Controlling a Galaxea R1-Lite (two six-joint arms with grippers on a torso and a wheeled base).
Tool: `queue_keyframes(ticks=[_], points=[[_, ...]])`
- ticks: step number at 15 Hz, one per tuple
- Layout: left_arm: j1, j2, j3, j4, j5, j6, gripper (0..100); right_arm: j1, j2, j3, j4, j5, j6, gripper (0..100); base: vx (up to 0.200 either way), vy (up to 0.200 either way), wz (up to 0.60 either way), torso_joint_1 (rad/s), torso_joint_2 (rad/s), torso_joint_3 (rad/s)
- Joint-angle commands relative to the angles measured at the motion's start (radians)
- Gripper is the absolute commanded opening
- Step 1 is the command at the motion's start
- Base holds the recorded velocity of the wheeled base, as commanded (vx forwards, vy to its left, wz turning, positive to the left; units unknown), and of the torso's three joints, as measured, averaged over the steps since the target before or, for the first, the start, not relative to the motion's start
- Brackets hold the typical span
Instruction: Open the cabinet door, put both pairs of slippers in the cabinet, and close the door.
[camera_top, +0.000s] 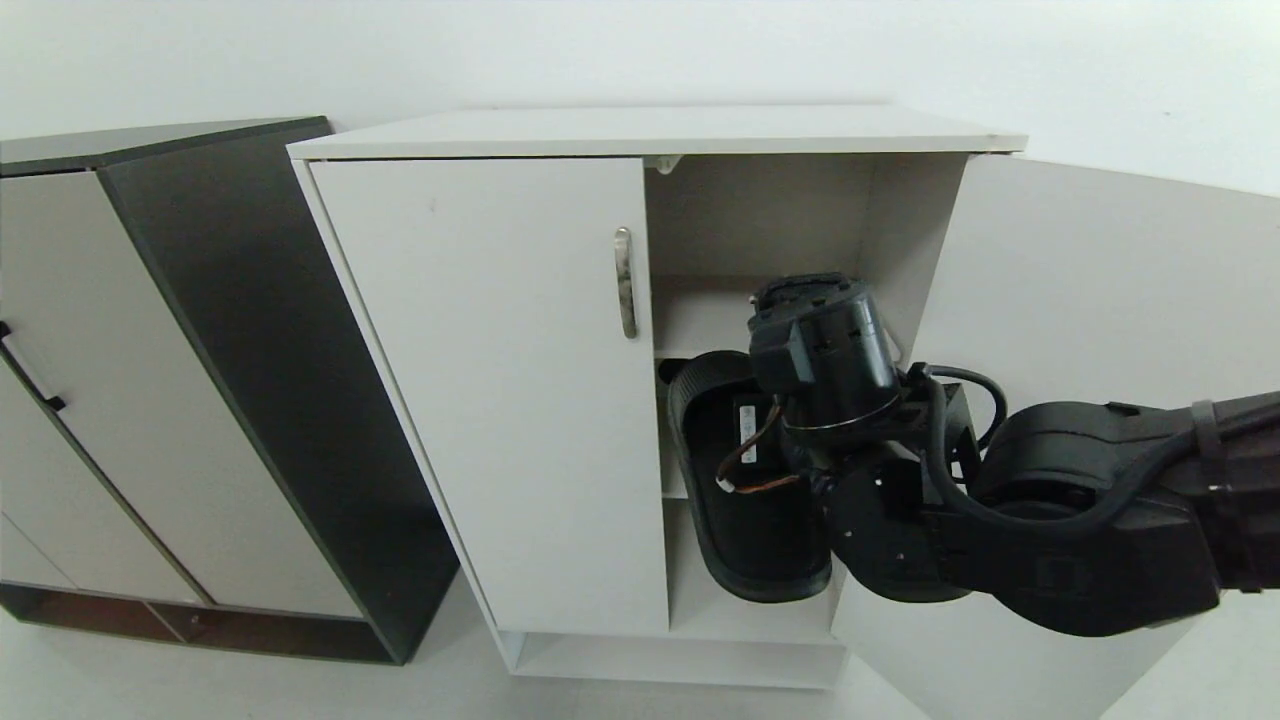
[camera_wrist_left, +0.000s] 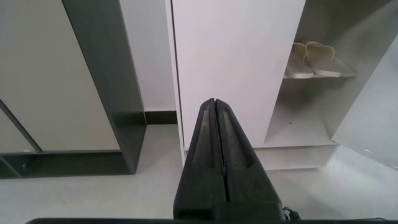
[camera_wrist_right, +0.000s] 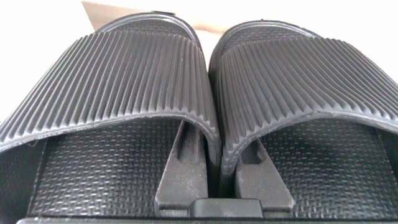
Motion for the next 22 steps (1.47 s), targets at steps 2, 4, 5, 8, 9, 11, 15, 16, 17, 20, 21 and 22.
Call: queue_keyframes(ticks=[2, 4, 5, 8, 9, 11, 15, 16, 17, 20, 21, 22], points=[[0.000, 0.000, 0.000, 0.000, 0.000, 0.000, 0, -0.027, 0.015, -0.008, -0.002, 0.000, 0.000, 0, 0.000, 0.000, 0.00, 0.000, 0.00, 0.000], [0.000, 0.000, 0.000, 0.000, 0.000, 0.000, 0, -0.044, 0.018, -0.008, -0.002, 0.000, 0.000, 0, 0.000, 0.000, 0.00, 0.000, 0.00, 0.000], [0.000, 0.000, 0.000, 0.000, 0.000, 0.000, 0, -0.045, 0.018, -0.008, -0.002, 0.000, -0.002, 0, 0.000, 0.000, 0.00, 0.000, 0.00, 0.000], [0.000, 0.000, 0.000, 0.000, -0.001, 0.003, 0, -0.048, 0.019, -0.010, -0.004, 0.000, -0.003, 0, 0.067, 0.000, 0.00, 0.002, 0.00, -0.001], [0.000, 0.000, 0.000, 0.000, -0.001, 0.003, 0, -0.047, 0.024, -0.011, -0.004, 0.000, -0.003, 0, 0.200, 0.000, 0.00, 0.002, 0.01, 0.002], [0.000, 0.000, 0.000, 0.000, -0.001, 0.004, 0, -0.050, 0.032, -0.014, -0.005, 0.000, -0.003, 0, 0.200, 0.000, 0.00, -0.007, 0.00, 0.002], [0.000, 0.000, 0.000, 0.000, -0.001, 0.004, 0, -0.051, 0.032, -0.016, -0.005, 0.000, -0.003, 0, 0.200, 0.000, 0.00, 0.002, 0.01, 0.002], [0.000, 0.000, 0.000, 0.000, -0.001, 0.003, 0, -0.051, 0.032, -0.016, -0.005, 0.000, -0.003, 0, 0.200, 0.000, 0.00, 0.002, 0.01, -0.002], [0.000, 0.000, 0.000, 0.000, -0.001, 0.003, 0, -0.051, 0.033, -0.016, -0.005, 0.000, -0.002, 0, 0.200, 0.000, 0.00, -0.002, 0.00, 0.002], [0.000, 0.000, 0.000, 0.000, -0.001, 0.003, 0, -0.048, 0.029, 0.021, -0.027, -0.002, -0.023, 0, 0.133, 0.000, 0.00, 0.003, 0.00, 0.002], [0.000, 0.000, 0.000, 0.000, -0.001, 0.003, 0, -0.048, 0.032, 0.024, -0.060, -0.002, -0.029, 0, 0.000, 0.000, 0.00, 0.000, 0.00, 0.000], [0.000, 0.000, 0.000, 0.000, -0.001, 0.003, 0, -0.050, 0.032, 0.025, -0.076, 0.000, -0.039, 0, 0.000, 0.000, 0.00, 0.000, 0.00, 0.000]])
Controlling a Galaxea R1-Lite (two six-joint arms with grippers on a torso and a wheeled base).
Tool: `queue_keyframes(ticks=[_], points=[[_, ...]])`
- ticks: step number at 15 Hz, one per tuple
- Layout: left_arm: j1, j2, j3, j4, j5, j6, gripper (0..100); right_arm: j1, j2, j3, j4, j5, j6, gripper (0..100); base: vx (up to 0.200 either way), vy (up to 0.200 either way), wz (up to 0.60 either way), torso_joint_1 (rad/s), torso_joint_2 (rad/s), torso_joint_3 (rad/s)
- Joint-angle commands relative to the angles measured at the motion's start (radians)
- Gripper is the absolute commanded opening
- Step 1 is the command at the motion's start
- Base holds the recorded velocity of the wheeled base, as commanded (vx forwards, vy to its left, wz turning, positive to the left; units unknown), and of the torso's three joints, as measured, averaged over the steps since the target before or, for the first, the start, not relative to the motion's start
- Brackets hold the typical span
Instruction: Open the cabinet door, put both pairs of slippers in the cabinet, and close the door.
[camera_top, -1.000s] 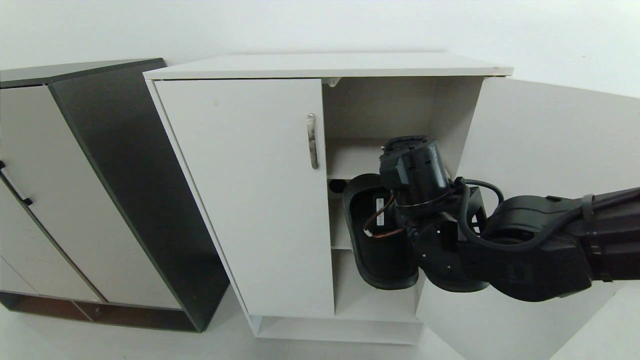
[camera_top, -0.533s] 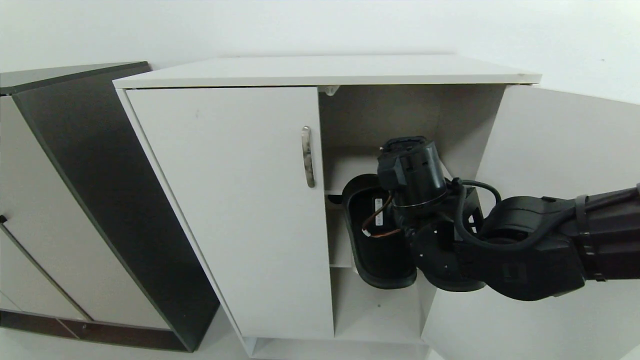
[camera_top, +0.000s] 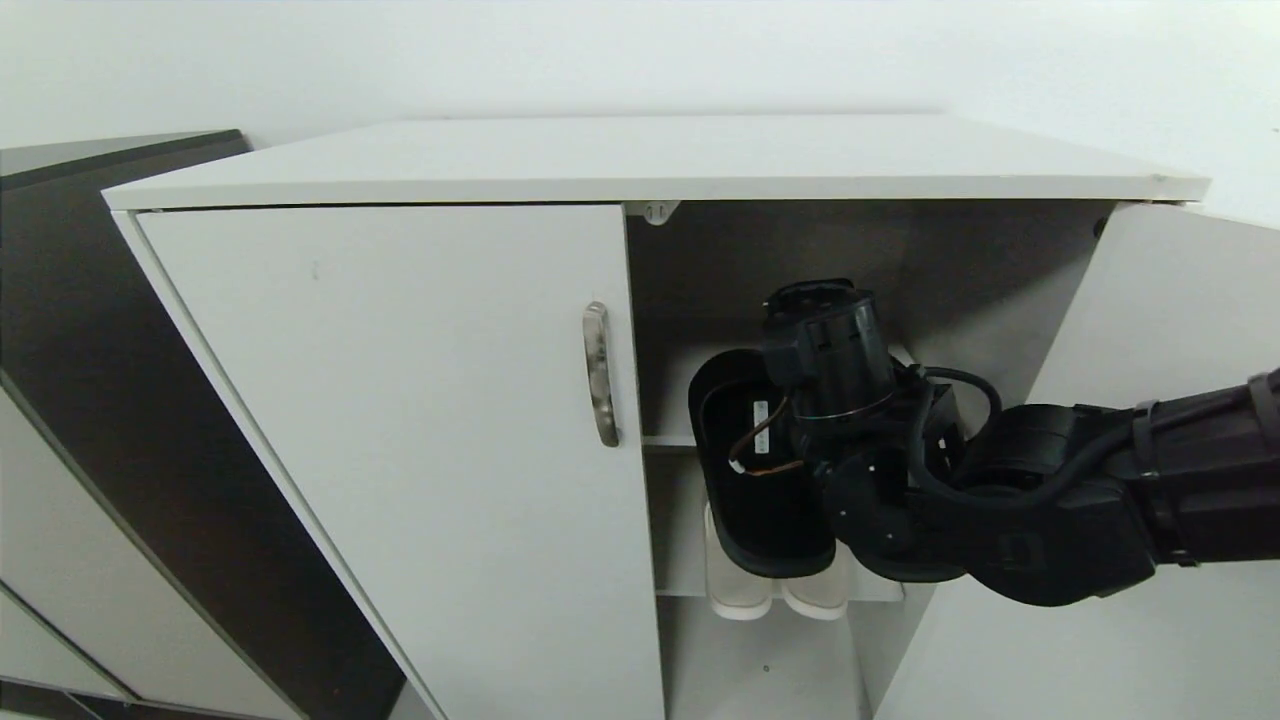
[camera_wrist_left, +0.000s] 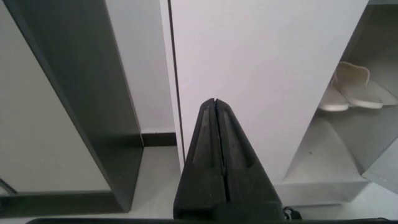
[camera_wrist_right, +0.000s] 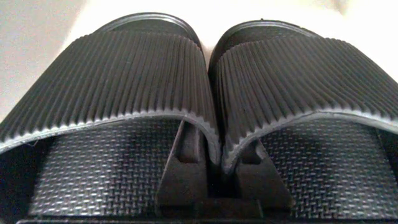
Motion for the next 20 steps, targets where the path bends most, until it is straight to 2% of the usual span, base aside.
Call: queue_keyframes(ticks=[1, 9, 15, 20], points=[[0.000, 0.000, 0.000, 0.000, 0.000, 0.000, 0, -0.001, 0.000, 0.004, -0.006, 0.003, -0.002, 0, 0.000, 0.000, 0.00, 0.000, 0.00, 0.000], [0.000, 0.000, 0.000, 0.000, 0.000, 0.000, 0, -0.121, 0.126, -0.155, -0.011, 0.059, -0.003, 0, 0.000, 0.000, 0.00, 0.000, 0.00, 0.000], [0.000, 0.000, 0.000, 0.000, 0.000, -0.002, 0, -0.147, 0.155, -0.249, -0.003, 0.061, -0.042, 0, 0.000, 0.000, 0.00, 0.000, 0.00, 0.000], [0.000, 0.000, 0.000, 0.000, 0.000, -0.002, 0, -0.162, 0.179, -0.259, -0.006, 0.073, -0.040, 0, 0.000, 0.000, 0.00, 0.000, 0.00, 0.000]])
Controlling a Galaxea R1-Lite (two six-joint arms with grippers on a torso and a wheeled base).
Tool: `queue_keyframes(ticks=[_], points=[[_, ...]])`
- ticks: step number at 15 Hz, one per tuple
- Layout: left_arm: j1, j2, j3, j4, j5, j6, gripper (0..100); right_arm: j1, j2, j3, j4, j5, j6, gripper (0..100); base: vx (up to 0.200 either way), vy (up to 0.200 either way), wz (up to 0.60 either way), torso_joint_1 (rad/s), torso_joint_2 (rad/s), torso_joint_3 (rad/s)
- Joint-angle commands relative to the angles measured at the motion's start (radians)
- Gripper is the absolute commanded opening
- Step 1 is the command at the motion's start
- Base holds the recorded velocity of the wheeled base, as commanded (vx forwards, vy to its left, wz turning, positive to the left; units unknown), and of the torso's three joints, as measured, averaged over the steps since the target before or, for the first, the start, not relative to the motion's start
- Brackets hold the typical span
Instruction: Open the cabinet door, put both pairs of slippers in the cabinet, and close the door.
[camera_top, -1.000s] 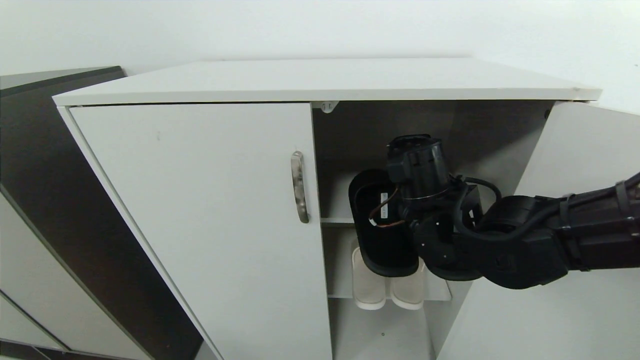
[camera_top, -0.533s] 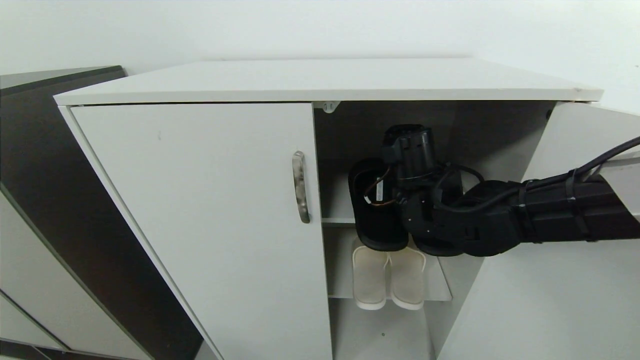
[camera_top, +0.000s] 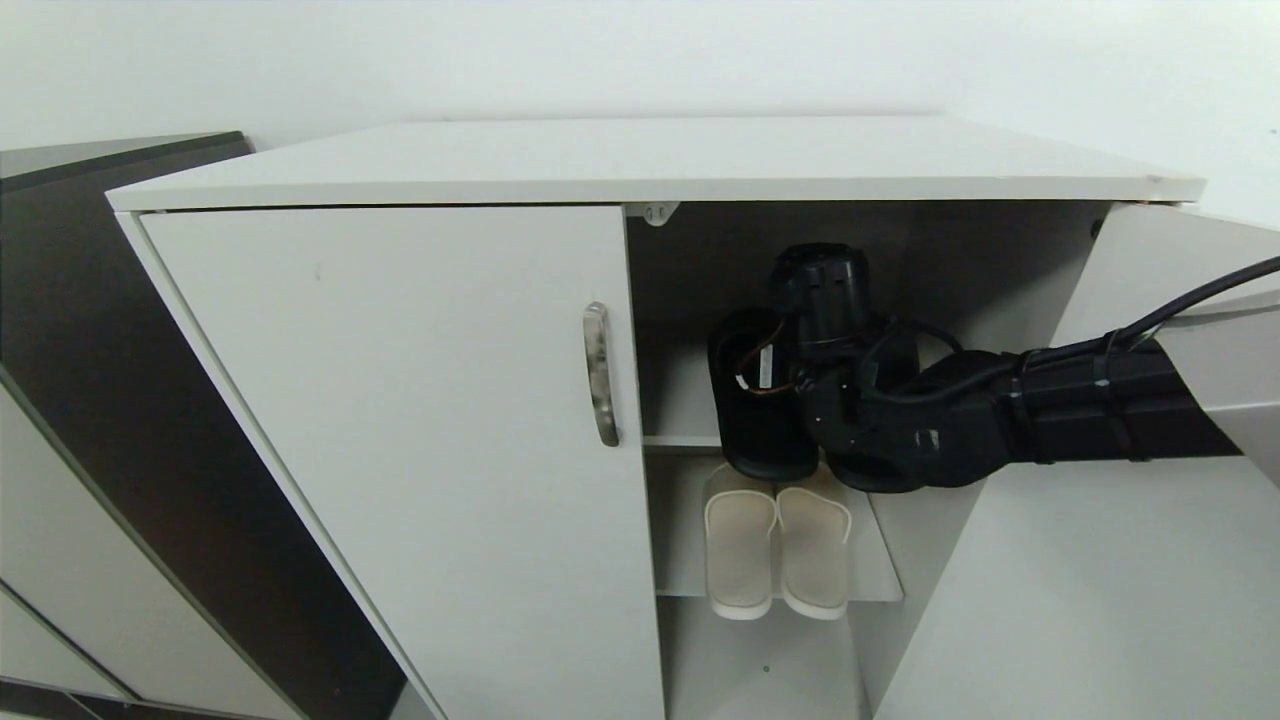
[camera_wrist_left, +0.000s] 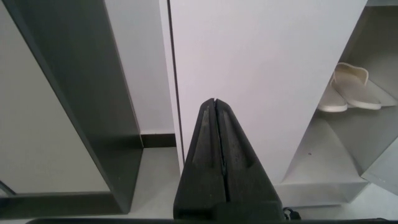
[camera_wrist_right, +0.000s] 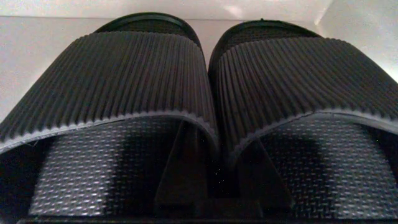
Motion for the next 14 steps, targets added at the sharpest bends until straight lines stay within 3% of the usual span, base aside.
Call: queue_keyframes(ticks=[1, 3, 4, 8, 14], points=[[0.000, 0.000, 0.000, 0.000, 0.000, 0.000, 0, 0.001, 0.008, -0.002, 0.000, 0.000, 0.001, 0, 0.000, 0.000, 0.00, 0.000, 0.00, 0.000], [0.000, 0.000, 0.000, 0.000, 0.000, 0.000, 0, 0.001, 0.008, 0.000, 0.000, 0.017, 0.001, 0, 0.000, 0.000, 0.00, 0.000, 0.00, 0.000], [0.000, 0.000, 0.000, 0.000, 0.000, 0.000, 0, 0.001, 0.008, -0.002, 0.000, 0.021, 0.001, 100, 0.000, 0.000, 0.00, 0.000, 0.00, 0.000], [0.000, 0.000, 0.000, 0.000, 0.000, 0.000, 0, 0.004, -0.019, 0.023, 0.000, 0.018, -0.001, 100, 0.000, 0.000, 0.00, 0.000, 0.00, 0.000], [0.000, 0.000, 0.000, 0.000, 0.000, -0.001, 0, 0.075, -0.170, 0.202, -0.011, 0.009, -0.012, 100, 0.000, 0.000, 0.00, 0.000, 0.00, 0.000]])
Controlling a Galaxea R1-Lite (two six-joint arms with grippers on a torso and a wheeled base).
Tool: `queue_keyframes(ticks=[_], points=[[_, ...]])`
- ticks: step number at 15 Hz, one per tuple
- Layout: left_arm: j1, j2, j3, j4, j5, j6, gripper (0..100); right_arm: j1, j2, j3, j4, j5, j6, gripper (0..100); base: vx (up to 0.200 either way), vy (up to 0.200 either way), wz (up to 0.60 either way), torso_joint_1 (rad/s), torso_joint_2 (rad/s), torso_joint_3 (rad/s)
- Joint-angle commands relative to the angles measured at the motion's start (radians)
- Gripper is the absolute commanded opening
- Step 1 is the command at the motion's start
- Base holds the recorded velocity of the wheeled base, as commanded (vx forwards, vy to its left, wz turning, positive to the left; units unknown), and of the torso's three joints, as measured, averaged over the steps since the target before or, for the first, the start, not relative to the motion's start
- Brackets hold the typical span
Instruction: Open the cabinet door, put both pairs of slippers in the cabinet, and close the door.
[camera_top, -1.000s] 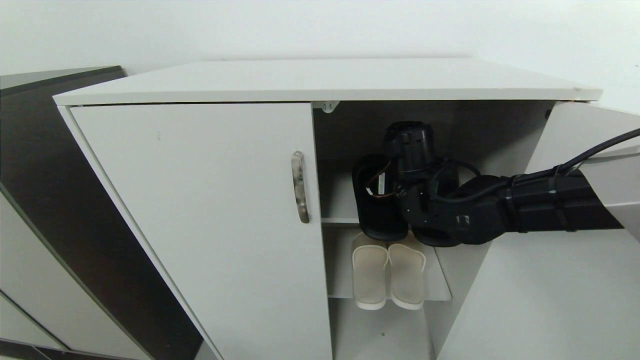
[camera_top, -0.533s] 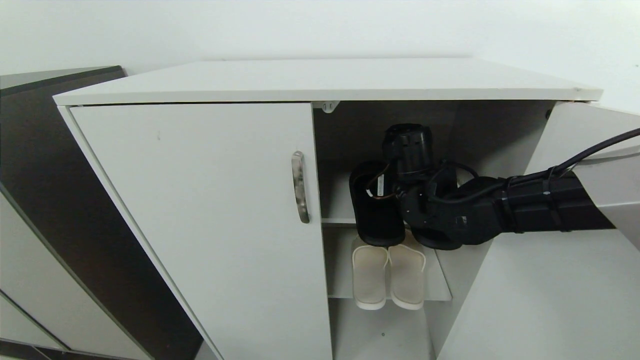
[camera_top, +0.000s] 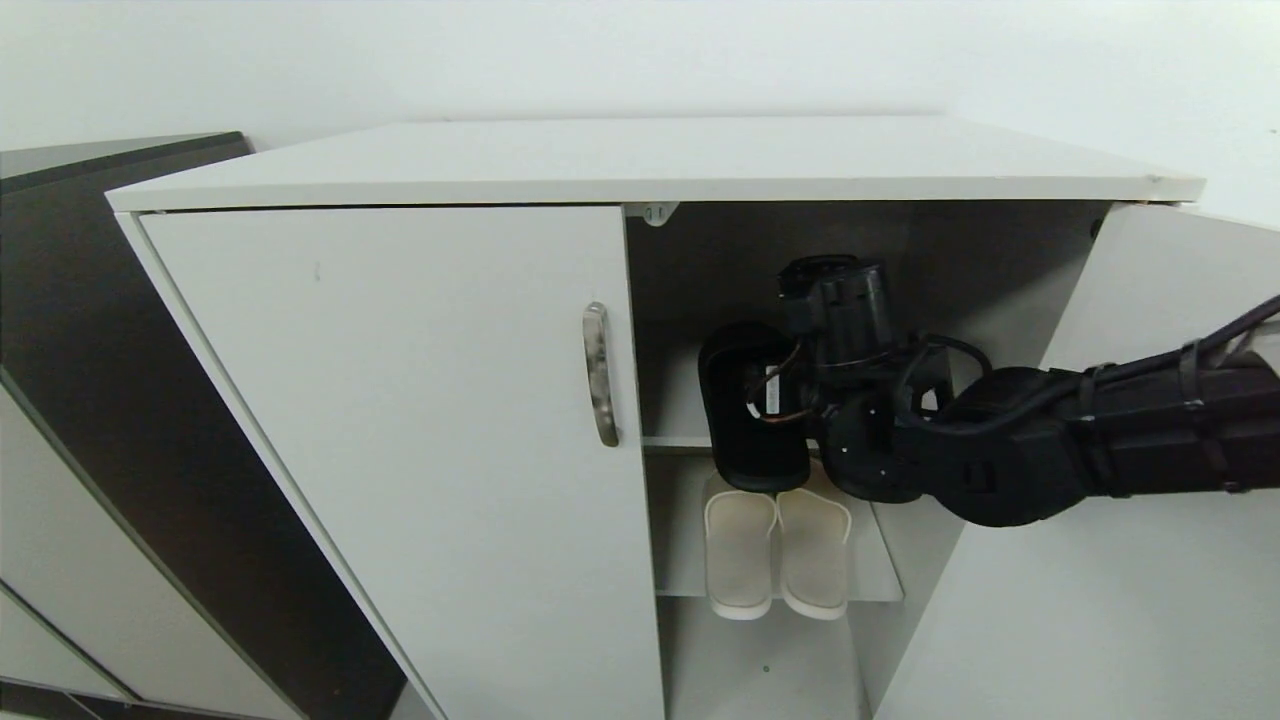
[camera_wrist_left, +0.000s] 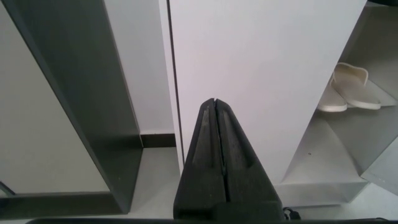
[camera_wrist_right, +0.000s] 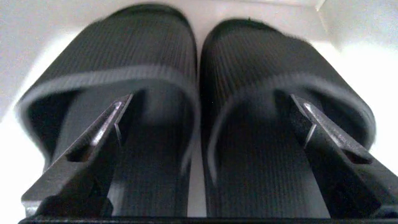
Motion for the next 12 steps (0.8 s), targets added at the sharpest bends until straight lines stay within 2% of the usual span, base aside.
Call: queue_keyframes(ticks=[1, 3, 4, 6, 7, 9, 12], points=[[0.000, 0.000, 0.000, 0.000, 0.000, 0.000, 0, 0.043, -0.102, 0.089, -0.022, -0.003, 0.003, 100, 0.000, 0.000, 0.00, 0.000, 0.00, 0.000], [0.000, 0.000, 0.000, 0.000, 0.000, 0.000, 0, 0.071, -0.160, 0.169, -0.075, -0.003, 0.003, 100, 0.000, 0.000, 0.00, 0.000, 0.00, 0.000], [0.000, 0.000, 0.000, 0.000, 0.000, 0.000, 0, 0.103, -0.226, 0.259, -0.118, -0.001, 0.000, 100, 0.000, 0.000, 0.00, 0.000, 0.00, 0.000], [0.000, 0.000, 0.000, 0.000, 0.000, 0.000, 0, 0.132, -0.306, 0.357, -0.144, -0.001, 0.001, 100, 0.000, 0.000, 0.00, 0.000, 0.00, 0.000], [0.000, 0.000, 0.000, 0.000, 0.000, 0.000, 0, 0.143, -0.345, 0.391, -0.148, -0.001, 0.001, 0, 0.000, 0.000, 0.00, 0.000, 0.00, 0.000], [0.000, 0.000, 0.000, 0.000, 0.000, 0.000, 0, 0.181, -0.408, 0.450, -0.148, -0.001, 0.001, 0, 0.000, 0.000, 0.00, 0.000, 0.00, 0.000], [0.000, 0.000, 0.000, 0.000, 0.000, -0.002, 0, 0.184, -0.422, 0.482, -0.148, 0.000, 0.003, 0, 0.000, 0.000, 0.00, 0.000, 0.00, 0.000]])
